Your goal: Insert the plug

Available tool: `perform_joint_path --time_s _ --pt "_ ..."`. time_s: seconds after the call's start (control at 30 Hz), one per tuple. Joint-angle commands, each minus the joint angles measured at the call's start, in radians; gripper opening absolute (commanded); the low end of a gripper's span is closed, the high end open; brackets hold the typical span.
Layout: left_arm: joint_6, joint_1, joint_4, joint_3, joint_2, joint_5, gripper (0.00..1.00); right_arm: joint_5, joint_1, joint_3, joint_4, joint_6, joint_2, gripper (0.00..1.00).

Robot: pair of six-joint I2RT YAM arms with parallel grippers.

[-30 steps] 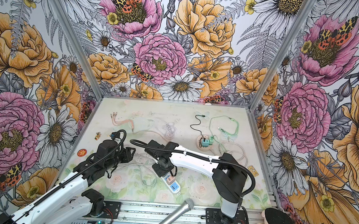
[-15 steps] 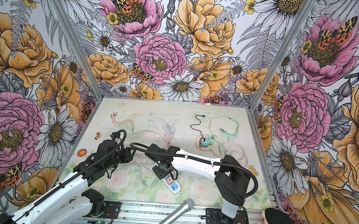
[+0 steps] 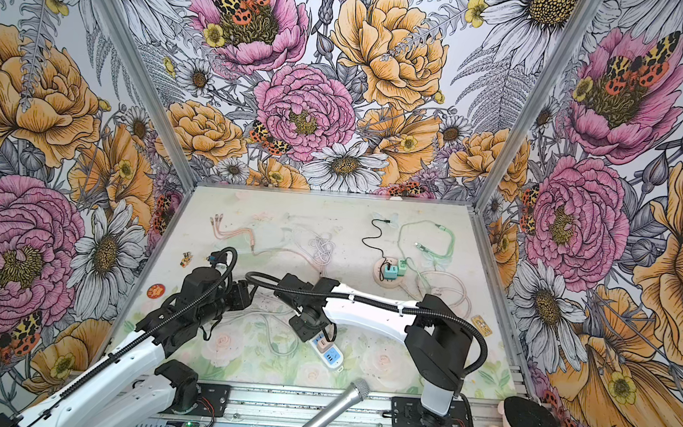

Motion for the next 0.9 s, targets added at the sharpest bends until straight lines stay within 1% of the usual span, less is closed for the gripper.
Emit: perform_joint_path --time_s 0.0,0.13,0.27,0.43,0.6,0.67,0.8,0.87 --pt "-0.017 0.008 0.008 -0.008 -0.01 0.013 0.53 -0.052 0.013 -0.085 -0.007 0.0 0.159 0.0" --pt "-0.014 0.009 0.008 -0.007 -0.007 0.011 0.53 -0.046 0.012 -0.073 -0.007 0.005 0.142 0.0" --pt "-0.016 0.009 0.008 0.001 -0.006 0.012 0.53 -0.041 0.005 -0.027 -0.007 0.008 0.126 0.0" --pt "-0.019 0.008 -0.003 0.01 -0.019 0.012 0.53 -0.023 -0.008 0.032 -0.007 0.012 0.111 0.07" --pt "-0.017 0.008 -0.028 0.025 -0.039 0.0 0.53 -0.01 -0.014 0.052 -0.007 0.011 0.084 0.17" --pt "-0.017 0.008 -0.035 0.033 -0.043 -0.001 0.53 -0.008 -0.016 0.055 -0.007 0.007 0.079 0.23" --pt "-0.02 0.008 -0.04 0.041 -0.052 0.006 0.53 -0.012 -0.018 0.059 -0.006 0.005 0.078 0.3" --pt "-0.019 0.008 -0.046 0.044 -0.056 0.004 0.53 -0.007 -0.021 0.062 -0.006 0.005 0.073 0.31"
